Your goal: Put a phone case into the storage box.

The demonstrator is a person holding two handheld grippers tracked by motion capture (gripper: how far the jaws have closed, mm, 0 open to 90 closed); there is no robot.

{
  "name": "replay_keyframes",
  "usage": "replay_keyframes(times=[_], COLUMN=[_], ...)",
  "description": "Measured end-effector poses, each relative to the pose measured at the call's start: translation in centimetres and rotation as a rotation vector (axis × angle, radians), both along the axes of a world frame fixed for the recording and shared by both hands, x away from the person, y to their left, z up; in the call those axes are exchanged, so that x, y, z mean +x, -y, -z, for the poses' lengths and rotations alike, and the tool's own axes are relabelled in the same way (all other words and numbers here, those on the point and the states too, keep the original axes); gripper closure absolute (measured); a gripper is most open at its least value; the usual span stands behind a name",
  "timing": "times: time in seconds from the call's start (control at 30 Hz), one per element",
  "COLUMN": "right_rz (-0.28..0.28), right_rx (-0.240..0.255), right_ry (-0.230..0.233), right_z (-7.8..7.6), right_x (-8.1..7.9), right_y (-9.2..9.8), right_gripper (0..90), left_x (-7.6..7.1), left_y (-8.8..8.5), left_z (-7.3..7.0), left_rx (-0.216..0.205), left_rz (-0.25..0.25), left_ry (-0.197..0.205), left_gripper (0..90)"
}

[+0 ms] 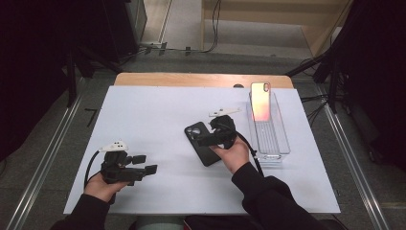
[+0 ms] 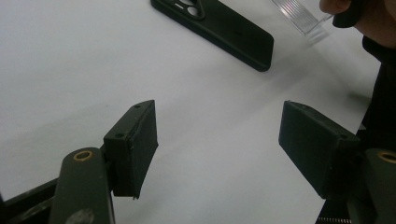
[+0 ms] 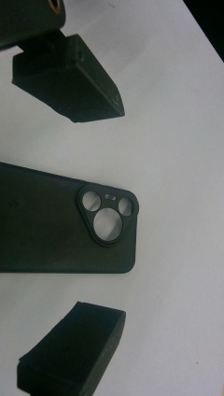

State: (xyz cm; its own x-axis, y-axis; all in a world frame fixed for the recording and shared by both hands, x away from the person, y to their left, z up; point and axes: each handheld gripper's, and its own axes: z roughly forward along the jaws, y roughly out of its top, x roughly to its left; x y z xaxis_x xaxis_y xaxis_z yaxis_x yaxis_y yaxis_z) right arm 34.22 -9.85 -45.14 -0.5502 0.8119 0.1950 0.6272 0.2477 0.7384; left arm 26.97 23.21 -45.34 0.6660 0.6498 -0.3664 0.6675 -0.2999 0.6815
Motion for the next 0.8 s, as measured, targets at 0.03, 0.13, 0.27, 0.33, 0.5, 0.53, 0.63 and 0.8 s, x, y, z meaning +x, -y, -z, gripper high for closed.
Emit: replay_keyframes(times=[0.03, 0.13, 0.27, 0.33, 0.5, 0.53, 0.63, 0.8], right_rz=[0.000, 0.003, 0.006, 0.010, 0.010, 0.010, 0.013, 0.019], right_rx=[0.000, -0.014, -0.034, -0.037, -0.044, -0.044, -0.059, -0.079], right_ry=[-0.002, -0.009, -0.016, -0.025, -0.028, -0.033, -0.040, -0.052], right_z=[0.1, 0.5, 1.2, 1.5, 2.1, 2.3, 2.8, 3.8], right_x=[0.0, 0.0, 0.0, 0.0, 0.0, -0.1, -0.1, -0.1], right_y=[0.0, -0.1, -0.3, -0.3, -0.5, -0.5, -0.7, -0.8], right_gripper=[3.4, 3.3, 3.4, 3.4, 3.4, 3.3, 3.3, 3.4], left_x=[0.0, 0.0, 0.0, 0.0, 0.0, 0.0, 0.0, 0.0], left_y=[0.0, 0.0, 0.0, 0.1, 0.0, 0.0, 0.0, 0.0], left_z=[0.0, 0.0, 0.0, 0.0, 0.0, 0.0, 0.0, -0.1], left_rx=[-0.002, -0.003, -0.004, -0.003, -0.003, -0.004, -0.004, -0.004], left_rz=[0.000, 0.000, 0.003, 0.005, 0.005, 0.005, 0.004, 0.005], left_ry=[-0.001, -0.001, -0.001, -0.001, 0.000, 0.001, 0.001, 0.002], left_gripper=[28.5, 28.5, 28.5, 28.4, 28.4, 28.5, 28.5, 28.4])
